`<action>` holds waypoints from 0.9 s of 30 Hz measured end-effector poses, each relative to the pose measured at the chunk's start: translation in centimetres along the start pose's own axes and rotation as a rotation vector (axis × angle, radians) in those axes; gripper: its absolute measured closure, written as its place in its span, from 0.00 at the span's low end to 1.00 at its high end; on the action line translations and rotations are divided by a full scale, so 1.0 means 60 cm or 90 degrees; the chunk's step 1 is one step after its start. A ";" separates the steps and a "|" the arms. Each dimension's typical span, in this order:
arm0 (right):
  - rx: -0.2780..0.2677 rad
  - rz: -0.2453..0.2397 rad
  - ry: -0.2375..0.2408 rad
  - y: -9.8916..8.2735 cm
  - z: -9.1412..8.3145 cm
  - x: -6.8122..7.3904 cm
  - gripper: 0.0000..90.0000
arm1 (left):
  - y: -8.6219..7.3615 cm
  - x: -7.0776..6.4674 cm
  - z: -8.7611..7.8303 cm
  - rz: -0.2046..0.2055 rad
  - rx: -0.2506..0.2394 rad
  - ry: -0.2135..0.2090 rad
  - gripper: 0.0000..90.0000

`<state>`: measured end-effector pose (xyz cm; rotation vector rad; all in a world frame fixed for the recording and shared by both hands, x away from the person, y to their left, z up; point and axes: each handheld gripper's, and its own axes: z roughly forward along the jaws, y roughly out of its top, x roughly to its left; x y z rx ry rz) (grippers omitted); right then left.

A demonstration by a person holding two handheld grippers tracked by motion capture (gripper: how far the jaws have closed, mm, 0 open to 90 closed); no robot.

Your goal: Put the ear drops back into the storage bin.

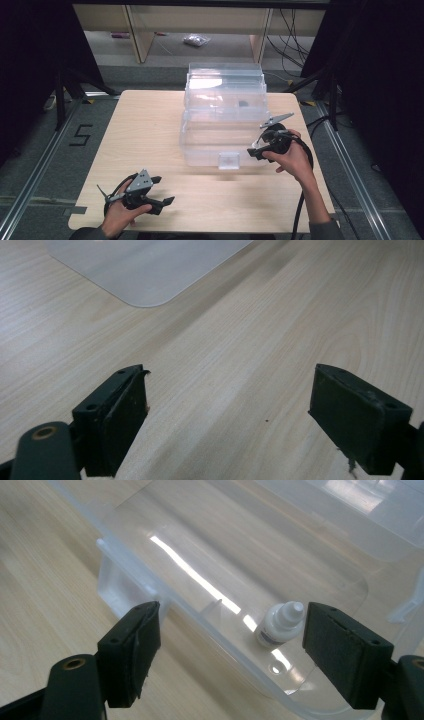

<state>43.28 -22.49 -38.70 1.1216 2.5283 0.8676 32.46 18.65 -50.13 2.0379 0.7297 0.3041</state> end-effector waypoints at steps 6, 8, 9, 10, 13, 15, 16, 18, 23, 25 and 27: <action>-0.004 0.003 0.002 -0.012 -0.006 0.012 0.26 | -0.001 0.000 0.000 -0.003 -0.001 0.001 0.16; -0.001 -0.007 0.008 -0.016 -0.013 0.013 0.26 | 0.000 0.001 0.000 0.001 0.001 0.002 0.16; -0.002 0.010 0.010 -0.018 -0.014 0.018 0.26 | -0.001 0.001 0.001 0.001 -0.001 0.001 0.16; 0.000 -0.005 0.006 -0.020 -0.016 0.015 0.26 | 0.000 0.000 0.000 -0.003 0.000 0.000 0.16; -0.003 -0.011 0.007 -0.028 -0.017 0.022 0.26 | 0.000 -0.001 0.000 -0.002 -0.002 0.000 0.16; -0.007 -0.016 0.006 -0.031 -0.018 0.025 0.26 | 0.000 -0.001 0.000 -0.002 -0.004 0.002 0.16; 0.002 -0.010 0.013 -0.031 -0.022 0.028 0.26 | 0.000 -0.001 0.000 -0.001 0.001 0.000 0.16; -0.006 -0.017 0.012 -0.034 -0.021 0.031 0.26 | 0.000 -0.001 0.000 -0.003 -0.002 -0.001 0.16; -0.003 -0.025 0.019 -0.041 -0.020 0.038 0.26 | 0.000 0.000 -0.001 0.003 0.003 0.004 0.16; 0.002 -0.019 0.024 -0.044 -0.021 0.041 0.26 | 0.000 -0.001 0.000 -0.002 -0.001 -0.001 0.16; -0.009 -0.029 0.031 -0.048 -0.017 0.043 0.25 | 0.000 -0.001 0.000 -0.002 -0.001 -0.002 0.16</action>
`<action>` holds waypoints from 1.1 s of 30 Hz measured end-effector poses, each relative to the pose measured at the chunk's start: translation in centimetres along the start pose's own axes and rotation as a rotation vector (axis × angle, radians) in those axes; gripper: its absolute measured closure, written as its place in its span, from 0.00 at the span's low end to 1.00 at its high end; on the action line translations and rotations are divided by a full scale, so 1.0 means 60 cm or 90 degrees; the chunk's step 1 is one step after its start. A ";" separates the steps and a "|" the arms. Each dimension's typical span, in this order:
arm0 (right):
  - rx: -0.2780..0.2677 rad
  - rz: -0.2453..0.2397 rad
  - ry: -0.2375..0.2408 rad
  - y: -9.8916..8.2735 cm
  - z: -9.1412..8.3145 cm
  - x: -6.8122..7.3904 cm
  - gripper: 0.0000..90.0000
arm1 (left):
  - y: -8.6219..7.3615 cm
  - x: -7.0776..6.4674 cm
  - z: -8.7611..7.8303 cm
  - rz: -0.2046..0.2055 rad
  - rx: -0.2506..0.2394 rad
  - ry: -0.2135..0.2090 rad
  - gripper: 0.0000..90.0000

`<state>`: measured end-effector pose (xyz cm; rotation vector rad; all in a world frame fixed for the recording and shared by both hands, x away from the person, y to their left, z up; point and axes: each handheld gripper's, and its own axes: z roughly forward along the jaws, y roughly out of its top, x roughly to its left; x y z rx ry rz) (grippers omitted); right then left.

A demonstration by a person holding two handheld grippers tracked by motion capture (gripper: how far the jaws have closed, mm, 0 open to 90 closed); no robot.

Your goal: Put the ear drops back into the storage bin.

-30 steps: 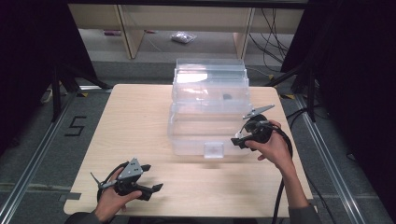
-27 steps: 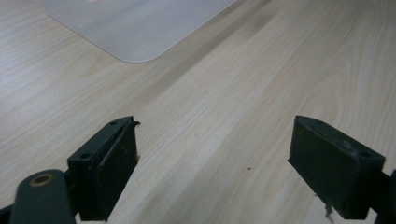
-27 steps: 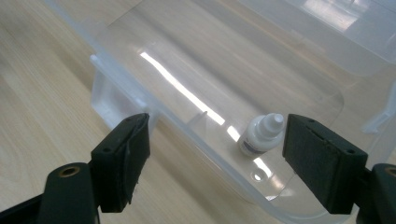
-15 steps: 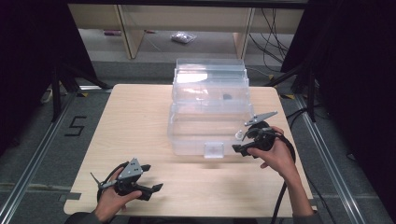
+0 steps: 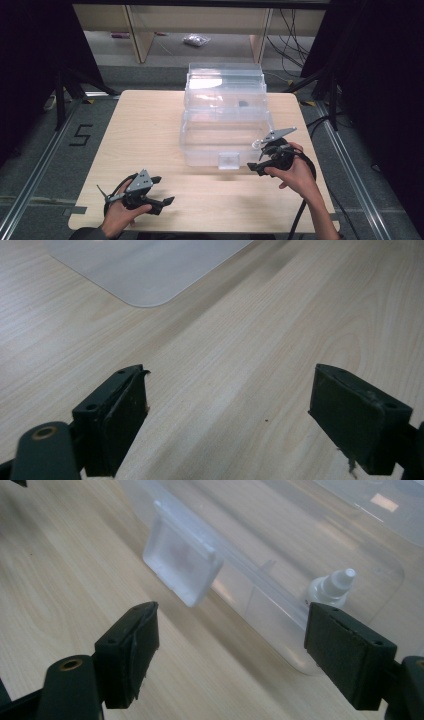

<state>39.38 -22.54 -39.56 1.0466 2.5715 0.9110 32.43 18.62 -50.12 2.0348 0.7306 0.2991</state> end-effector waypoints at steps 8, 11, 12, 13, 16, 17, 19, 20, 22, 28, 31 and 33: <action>0.006 0.004 0.010 -0.011 0.002 0.011 0.25 | 0.000 0.000 0.000 0.000 -0.002 0.003 0.16; 0.011 -0.005 0.007 -0.014 0.002 0.013 0.24 | 0.000 0.000 0.000 0.000 -0.002 0.004 0.16; 0.008 0.000 0.003 -0.015 0.004 0.015 0.24 | 0.000 0.000 0.000 0.000 -0.002 0.004 0.16; 0.009 -0.009 0.014 -0.017 0.005 0.016 0.24 | 0.000 -0.001 0.000 -0.001 -0.002 0.004 0.16; 0.005 -0.024 0.019 -0.020 0.008 0.017 0.24 | 0.000 0.000 0.000 0.000 0.000 0.002 0.16; 0.012 -0.021 0.018 -0.021 0.007 0.019 0.24 | 0.000 0.000 0.000 0.000 0.000 0.002 0.16; 0.014 -0.022 0.024 -0.024 0.008 0.021 0.24 | 0.000 0.000 -0.001 0.002 0.002 0.005 0.16; 0.014 -0.022 0.023 -0.025 0.008 0.023 0.24 | 0.000 0.001 -0.001 0.004 0.001 0.006 0.16; 0.010 -0.034 0.023 -0.027 0.009 0.024 0.24 | 0.000 0.001 -0.001 0.004 0.003 0.004 0.16; 0.008 -0.025 0.028 -0.034 0.011 0.033 0.23 | 0.000 0.000 0.000 0.000 0.000 0.002 0.16; 0.010 -0.029 0.031 -0.037 0.013 0.034 0.23 | 0.000 0.000 0.000 0.001 0.001 0.001 0.16; 0.017 -0.039 0.029 -0.040 0.014 0.033 0.23 | 0.000 0.000 0.000 0.000 0.000 0.002 0.16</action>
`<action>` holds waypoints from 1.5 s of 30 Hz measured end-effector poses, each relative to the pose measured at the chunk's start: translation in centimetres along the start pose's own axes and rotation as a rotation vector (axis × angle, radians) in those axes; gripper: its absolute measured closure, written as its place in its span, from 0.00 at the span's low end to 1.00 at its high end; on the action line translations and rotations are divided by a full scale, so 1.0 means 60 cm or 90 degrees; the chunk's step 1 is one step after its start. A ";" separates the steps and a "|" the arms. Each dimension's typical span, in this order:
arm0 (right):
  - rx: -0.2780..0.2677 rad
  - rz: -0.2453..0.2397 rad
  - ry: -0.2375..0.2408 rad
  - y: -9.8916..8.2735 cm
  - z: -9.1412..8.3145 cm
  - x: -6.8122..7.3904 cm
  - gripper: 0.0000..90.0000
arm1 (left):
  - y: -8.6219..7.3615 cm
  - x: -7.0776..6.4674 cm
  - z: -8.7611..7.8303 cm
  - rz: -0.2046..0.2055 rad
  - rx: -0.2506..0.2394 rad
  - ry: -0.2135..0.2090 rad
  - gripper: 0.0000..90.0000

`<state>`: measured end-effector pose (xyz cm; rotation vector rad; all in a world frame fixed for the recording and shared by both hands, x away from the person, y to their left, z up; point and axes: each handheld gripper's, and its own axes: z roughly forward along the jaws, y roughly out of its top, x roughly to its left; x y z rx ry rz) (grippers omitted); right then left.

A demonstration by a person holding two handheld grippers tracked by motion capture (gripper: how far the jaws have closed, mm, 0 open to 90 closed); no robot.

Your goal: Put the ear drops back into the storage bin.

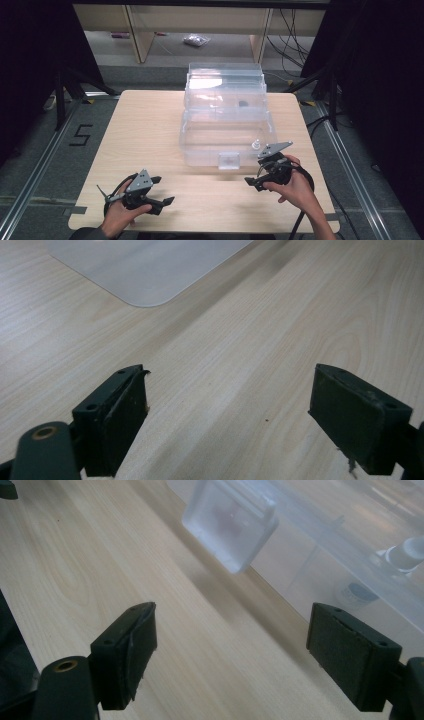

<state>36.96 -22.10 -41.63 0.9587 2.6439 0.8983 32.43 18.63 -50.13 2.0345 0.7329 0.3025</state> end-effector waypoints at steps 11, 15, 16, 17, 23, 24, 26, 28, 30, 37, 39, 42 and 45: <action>0.024 0.045 0.004 -0.012 0.010 0.008 0.23 | 0.000 0.001 0.000 0.004 0.003 0.002 0.16; 0.010 0.005 -0.009 -0.018 0.021 0.002 0.23 | 0.000 0.001 -0.001 0.004 0.003 0.002 0.16; 0.022 0.016 -0.003 -0.020 0.020 0.005 0.23 | 0.000 0.001 -0.001 0.004 0.003 0.002 0.16; 0.023 0.007 0.001 -0.020 0.020 0.003 0.23 | 0.000 0.001 0.000 0.004 0.003 0.002 0.16; 0.010 -0.002 -0.004 -0.030 0.024 0.006 0.23 | -0.001 0.001 0.000 0.003 0.000 0.002 0.16; 0.019 0.006 0.005 -0.030 0.022 0.009 0.23 | -0.001 0.001 0.000 0.001 0.001 0.002 0.16; 0.013 0.008 -0.002 -0.036 0.025 0.011 0.23 | 0.000 0.002 0.000 0.007 0.007 0.004 0.16; 0.004 0.016 -0.004 -0.041 0.026 0.015 0.24 | -0.001 0.000 0.002 -0.003 -0.002 0.003 0.16; -0.004 0.035 -0.013 -0.047 0.024 0.018 0.24 | -0.001 0.001 0.001 -0.001 0.002 0.005 0.16; -0.022 0.009 0.003 -0.064 0.019 0.022 0.23 | -0.001 0.001 0.001 0.001 0.006 0.007 0.16; -0.035 0.006 0.001 -0.068 0.021 0.024 0.23 | -0.002 0.001 0.002 -0.003 0.003 0.005 0.16; -0.038 0.009 0.001 -0.073 0.021 0.026 0.23 | -0.002 0.001 0.002 -0.002 0.001 0.005 0.16; -0.030 0.006 0.007 -0.078 0.021 0.028 0.23 | -0.001 0.001 0.002 -0.002 0.002 0.005 0.16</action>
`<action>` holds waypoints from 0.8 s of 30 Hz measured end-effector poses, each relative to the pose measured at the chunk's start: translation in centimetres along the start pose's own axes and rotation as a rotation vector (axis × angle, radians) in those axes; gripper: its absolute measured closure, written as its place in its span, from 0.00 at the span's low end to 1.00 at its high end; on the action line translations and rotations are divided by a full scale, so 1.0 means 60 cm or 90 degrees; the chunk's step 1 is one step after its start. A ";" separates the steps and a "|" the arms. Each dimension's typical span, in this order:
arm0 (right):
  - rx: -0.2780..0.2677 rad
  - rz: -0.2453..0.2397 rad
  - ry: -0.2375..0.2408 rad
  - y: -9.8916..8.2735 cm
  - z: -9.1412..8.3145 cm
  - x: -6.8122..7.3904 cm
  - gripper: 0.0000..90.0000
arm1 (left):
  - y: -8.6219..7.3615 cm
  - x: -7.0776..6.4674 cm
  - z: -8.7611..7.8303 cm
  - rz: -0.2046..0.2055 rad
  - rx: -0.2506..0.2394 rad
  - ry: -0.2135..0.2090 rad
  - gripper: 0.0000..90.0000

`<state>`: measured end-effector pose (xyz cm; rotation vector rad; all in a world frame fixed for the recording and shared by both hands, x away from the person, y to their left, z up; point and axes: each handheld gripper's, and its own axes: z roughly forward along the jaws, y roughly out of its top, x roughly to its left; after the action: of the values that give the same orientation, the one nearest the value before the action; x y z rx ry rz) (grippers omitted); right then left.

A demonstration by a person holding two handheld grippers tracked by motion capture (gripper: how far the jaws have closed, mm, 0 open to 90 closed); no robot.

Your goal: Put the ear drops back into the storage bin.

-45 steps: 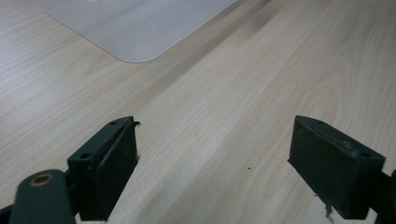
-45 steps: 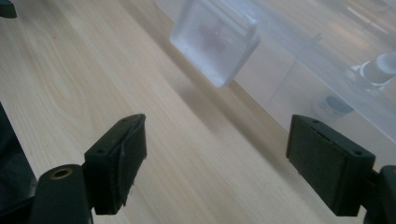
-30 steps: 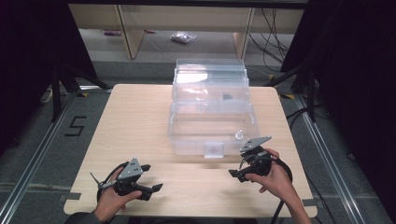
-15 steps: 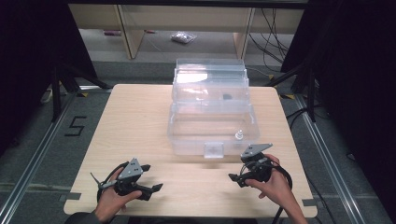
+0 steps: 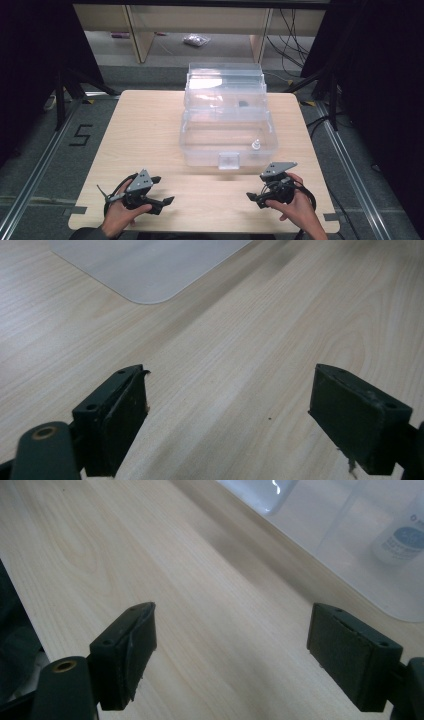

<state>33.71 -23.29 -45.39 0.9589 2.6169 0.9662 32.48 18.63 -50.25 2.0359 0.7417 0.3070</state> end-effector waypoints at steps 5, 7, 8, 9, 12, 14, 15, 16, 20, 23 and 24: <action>-0.007 0.015 0.003 -0.011 0.002 0.004 0.23 | 0.000 0.000 0.000 0.000 0.000 -0.001 0.16; -0.008 0.011 -0.003 -0.017 0.001 0.002 0.23 | 0.000 0.000 0.000 0.002 0.008 -0.002 0.16; -0.011 0.007 0.000 -0.021 0.002 0.001 0.23 | 0.000 -0.001 0.001 -0.001 0.007 -0.005 0.16; -0.019 0.010 0.000 -0.024 0.004 0.001 0.22 | 0.000 -0.001 0.001 0.001 0.008 -0.005 0.16; -0.002 0.043 -0.013 -0.033 -0.003 0.002 0.22 | 0.000 -0.001 0.001 0.000 0.007 -0.004 0.16; -0.016 0.049 -0.004 -0.039 -0.001 0.003 0.22 | 0.000 0.000 0.000 0.002 0.010 -0.003 0.16; -0.009 0.046 -0.004 -0.041 -0.003 0.002 0.22 | 0.000 0.000 0.000 0.002 0.010 -0.003 0.16; -0.012 0.048 -0.004 -0.044 -0.003 0.002 0.22 | 0.000 -0.001 0.001 0.000 0.007 -0.004 0.16; -0.007 0.063 -0.002 -0.051 -0.002 0.010 0.22 | 0.000 -0.001 0.001 0.000 0.007 -0.004 0.16; -0.020 0.057 -0.003 -0.055 -0.001 0.010 0.21 | 0.000 -0.001 0.001 0.000 0.007 -0.004 0.16; -0.014 0.067 -0.001 -0.056 -0.002 0.012 0.21 | 0.000 -0.001 0.001 0.000 0.007 -0.004 0.16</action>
<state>31.37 -24.86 -47.41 1.1006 2.5721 1.0152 32.45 18.57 -50.29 2.0466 0.7408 0.2974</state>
